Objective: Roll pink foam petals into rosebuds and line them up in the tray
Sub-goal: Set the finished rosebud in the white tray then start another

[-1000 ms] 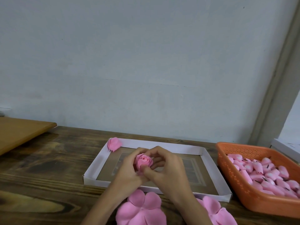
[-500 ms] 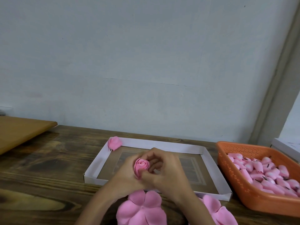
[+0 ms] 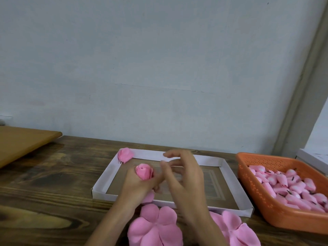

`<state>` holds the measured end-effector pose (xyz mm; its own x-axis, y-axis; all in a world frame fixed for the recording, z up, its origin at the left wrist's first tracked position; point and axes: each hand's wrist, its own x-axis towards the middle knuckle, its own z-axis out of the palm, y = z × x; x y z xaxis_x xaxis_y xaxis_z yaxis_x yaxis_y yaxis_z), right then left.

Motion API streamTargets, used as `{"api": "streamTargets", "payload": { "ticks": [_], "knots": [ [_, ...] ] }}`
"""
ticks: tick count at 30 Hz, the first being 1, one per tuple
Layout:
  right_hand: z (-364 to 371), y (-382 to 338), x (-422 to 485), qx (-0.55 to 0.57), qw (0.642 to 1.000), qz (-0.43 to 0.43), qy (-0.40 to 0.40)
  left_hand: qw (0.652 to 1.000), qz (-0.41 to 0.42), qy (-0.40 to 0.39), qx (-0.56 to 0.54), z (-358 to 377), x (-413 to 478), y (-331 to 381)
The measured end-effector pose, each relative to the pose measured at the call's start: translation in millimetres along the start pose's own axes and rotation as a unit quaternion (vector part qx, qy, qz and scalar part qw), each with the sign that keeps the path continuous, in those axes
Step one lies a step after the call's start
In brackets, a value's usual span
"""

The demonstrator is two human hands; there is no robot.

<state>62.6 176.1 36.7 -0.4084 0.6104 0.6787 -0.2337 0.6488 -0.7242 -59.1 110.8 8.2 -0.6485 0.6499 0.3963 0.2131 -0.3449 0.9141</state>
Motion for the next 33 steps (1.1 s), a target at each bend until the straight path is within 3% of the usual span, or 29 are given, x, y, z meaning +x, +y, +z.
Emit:
{"api": "streamTargets", "payload": {
  "ticks": [3, 7, 12, 19, 27, 33],
  "knots": [
    [-5.5, 5.3, 4.8, -0.007, 0.997, 0.076, 0.006, 0.993, -0.049, 0.062, -0.091, -6.8, 6.7, -5.0],
    [-1.8, 10.2, 1.8, -0.026, 0.975, 0.164, -0.146, 0.977, -0.08, 0.064, -0.187, -12.4, 10.5, -5.6],
    [7.0, 14.9, -4.5, -0.022, 0.952, 0.2, -0.232, 0.955, -0.106, 0.073, -0.268, -12.3, 18.5, -5.3],
    [12.7, 16.7, -10.3, -0.045, 0.955, 0.223, -0.189, 0.968, -0.088, 0.067, -0.225, -15.1, 15.8, -8.7],
    [8.9, 4.6, -6.0, 0.169, 0.93, 0.295, -0.143, 0.984, -0.061, 0.091, -0.142, -11.8, 6.8, -7.3],
    [11.1, -3.3, -5.4, 0.219, 0.932, 0.277, -0.089, 0.994, 0.016, 0.081, -0.066, -2.8, -0.3, 2.3]
  ]
}}
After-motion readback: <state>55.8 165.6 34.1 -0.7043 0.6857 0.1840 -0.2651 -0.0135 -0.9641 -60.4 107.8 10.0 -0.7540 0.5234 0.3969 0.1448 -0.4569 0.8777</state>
